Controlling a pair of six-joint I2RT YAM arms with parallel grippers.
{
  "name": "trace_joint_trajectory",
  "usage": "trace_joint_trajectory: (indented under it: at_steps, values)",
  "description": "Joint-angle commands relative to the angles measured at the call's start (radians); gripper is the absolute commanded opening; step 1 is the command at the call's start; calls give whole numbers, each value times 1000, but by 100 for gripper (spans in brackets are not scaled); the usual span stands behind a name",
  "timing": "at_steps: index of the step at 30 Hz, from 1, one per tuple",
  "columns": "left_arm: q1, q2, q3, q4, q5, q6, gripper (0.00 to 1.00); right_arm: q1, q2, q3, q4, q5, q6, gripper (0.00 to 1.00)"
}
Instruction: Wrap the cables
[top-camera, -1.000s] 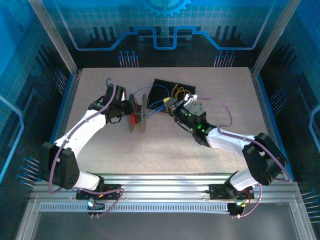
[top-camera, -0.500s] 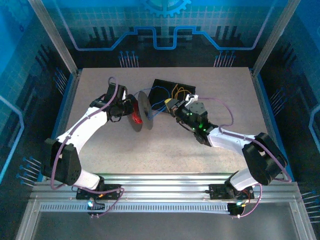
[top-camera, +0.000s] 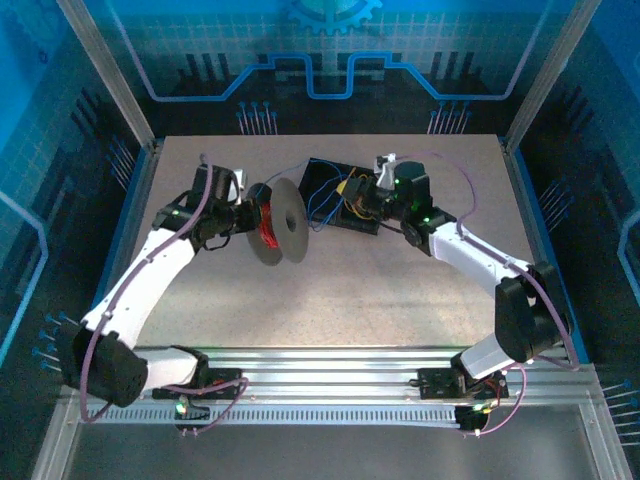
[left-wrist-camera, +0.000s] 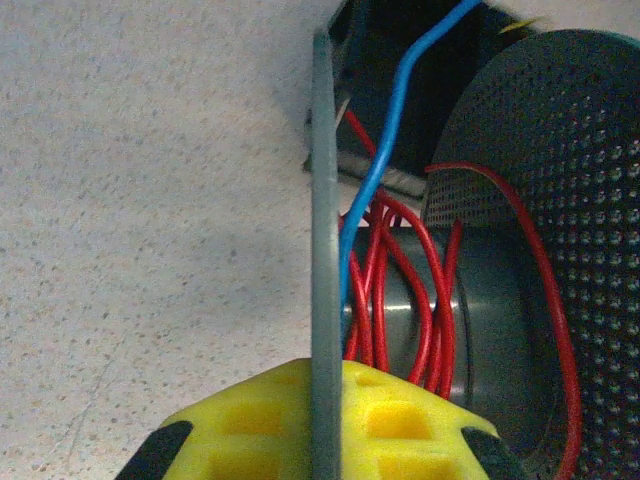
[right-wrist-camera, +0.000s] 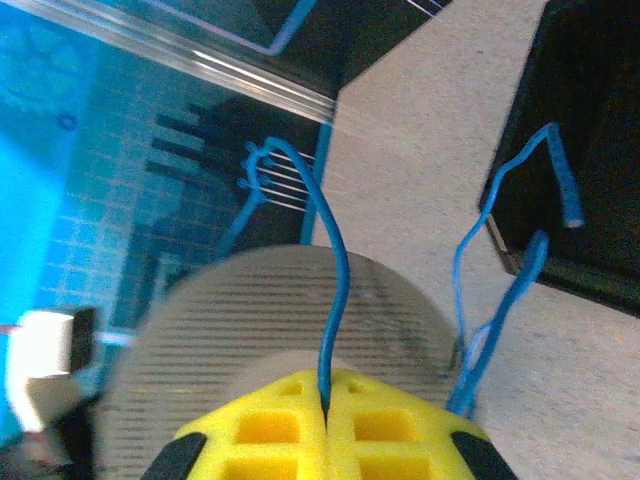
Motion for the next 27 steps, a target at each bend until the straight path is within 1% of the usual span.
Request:
trace_joint_trajectory:
  at_steps: [1,3,6,11,15,20,24,27]
  values:
    - [5,-63,82,-2,109,10,0,-28,6,49,-218,-62,-211,0]
    - [5,-88,101,-4,136,10,0,-38,11,59,-268,-64,-266,0]
    - [11,-118,129,-10,133,3,0,-42,18,66,-325,-62,-326,0]
    - [37,-145,140,41,88,-58,0,-22,41,42,-311,-108,-352,0]
    - [59,-157,114,142,71,-148,0,41,72,37,-307,-122,-377,0]
    - [63,-148,95,253,51,-238,0,125,94,38,-280,-146,-397,0]
    - [66,-118,81,318,1,-277,0,187,84,32,-235,-180,-418,0]
    - [65,-68,85,324,-1,-275,0,222,70,29,-191,-193,-426,0]
